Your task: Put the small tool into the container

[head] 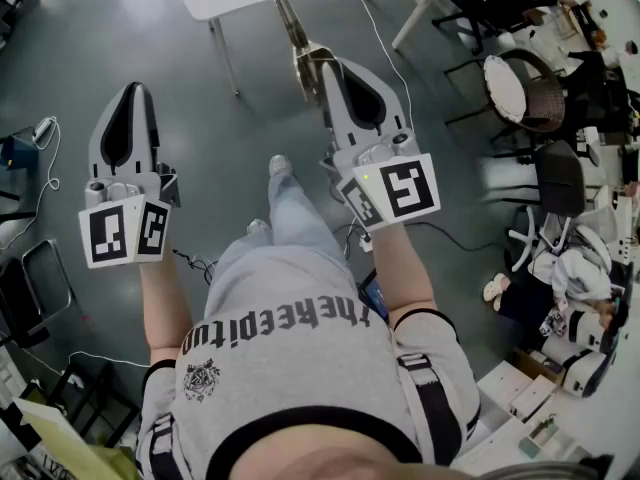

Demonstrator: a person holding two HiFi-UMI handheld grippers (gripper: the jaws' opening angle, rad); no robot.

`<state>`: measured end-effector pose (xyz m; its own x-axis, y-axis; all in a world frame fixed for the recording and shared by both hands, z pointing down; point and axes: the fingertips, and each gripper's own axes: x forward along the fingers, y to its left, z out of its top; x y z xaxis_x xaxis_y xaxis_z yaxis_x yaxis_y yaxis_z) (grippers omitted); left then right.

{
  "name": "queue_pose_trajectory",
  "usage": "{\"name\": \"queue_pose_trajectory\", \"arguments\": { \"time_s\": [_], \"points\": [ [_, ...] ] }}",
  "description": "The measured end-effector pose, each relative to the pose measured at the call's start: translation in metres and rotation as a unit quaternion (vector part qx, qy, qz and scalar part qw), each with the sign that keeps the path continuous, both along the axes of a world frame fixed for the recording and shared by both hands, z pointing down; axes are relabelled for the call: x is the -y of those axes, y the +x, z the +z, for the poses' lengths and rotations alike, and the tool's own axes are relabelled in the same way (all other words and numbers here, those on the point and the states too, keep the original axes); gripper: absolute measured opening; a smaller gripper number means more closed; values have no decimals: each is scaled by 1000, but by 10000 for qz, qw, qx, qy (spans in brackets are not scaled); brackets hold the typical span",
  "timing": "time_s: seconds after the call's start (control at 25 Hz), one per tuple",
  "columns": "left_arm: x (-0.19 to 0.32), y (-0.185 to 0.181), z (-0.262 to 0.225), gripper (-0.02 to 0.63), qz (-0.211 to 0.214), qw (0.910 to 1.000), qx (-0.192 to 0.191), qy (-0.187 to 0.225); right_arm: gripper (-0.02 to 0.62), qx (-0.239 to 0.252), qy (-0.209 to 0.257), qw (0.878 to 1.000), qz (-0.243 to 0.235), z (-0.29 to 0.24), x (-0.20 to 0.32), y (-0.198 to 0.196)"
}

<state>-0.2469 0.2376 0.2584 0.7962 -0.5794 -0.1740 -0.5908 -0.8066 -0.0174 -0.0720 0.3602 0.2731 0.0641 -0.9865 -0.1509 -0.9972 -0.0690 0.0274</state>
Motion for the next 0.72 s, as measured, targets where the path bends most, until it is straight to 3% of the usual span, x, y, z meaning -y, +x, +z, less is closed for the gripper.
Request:
{"name": "queue_pose_trajectory", "arguments": {
  "time_s": [0.2,0.72],
  "points": [
    [-6,-6,-5,14,258,9996,72,-105,2,183,-115,9994,259,6,-10,-19],
    [-6,-14,-11,14,177,9997,-54,-125,2,240,-1,9995,221,4,-3,-26]
  ]
}}
